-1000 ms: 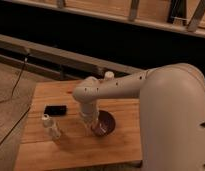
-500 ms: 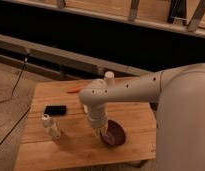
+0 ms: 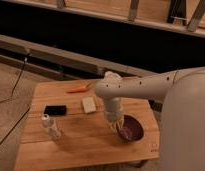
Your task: Drag the ceramic bowl in a circle
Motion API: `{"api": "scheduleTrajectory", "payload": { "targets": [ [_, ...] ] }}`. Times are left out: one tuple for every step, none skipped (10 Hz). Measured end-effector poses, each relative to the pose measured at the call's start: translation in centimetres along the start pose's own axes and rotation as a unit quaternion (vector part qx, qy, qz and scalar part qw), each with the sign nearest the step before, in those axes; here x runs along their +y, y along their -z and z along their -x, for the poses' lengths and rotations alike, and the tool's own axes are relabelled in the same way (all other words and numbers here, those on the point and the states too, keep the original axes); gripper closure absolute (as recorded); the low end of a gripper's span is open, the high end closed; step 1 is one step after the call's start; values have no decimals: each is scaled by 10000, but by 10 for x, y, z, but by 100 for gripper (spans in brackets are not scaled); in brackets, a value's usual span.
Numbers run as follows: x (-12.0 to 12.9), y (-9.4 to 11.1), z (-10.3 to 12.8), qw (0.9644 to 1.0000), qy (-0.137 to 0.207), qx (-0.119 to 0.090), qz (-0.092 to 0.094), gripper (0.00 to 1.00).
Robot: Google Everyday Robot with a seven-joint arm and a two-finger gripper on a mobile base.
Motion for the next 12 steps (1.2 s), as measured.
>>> {"api": "scheduleTrajectory", "payload": {
  "targets": [
    [-17,-4,8,9999,-121,32,-101,100],
    [-31,-8,14,9996,-219,54,-178,100],
    [-37,-10,22,9994,-283,55,-197,100],
    [-39,-8,39,9992,-353,-28,-197,100],
    [-41,-4,61,9989,-384,-154,-216,100],
    [-38,2,78,9988,-370,-248,-204,100],
    [-31,10,105,9985,-275,-398,-249,100],
    [-23,17,121,9983,-175,-482,-262,100],
    [-13,24,136,9980,-46,-567,-284,100],
    [3,30,151,9973,137,-657,-283,100],
    [15,35,160,9967,268,-723,-272,100],
    [35,38,168,9956,456,-786,-235,100]
  ]
}}
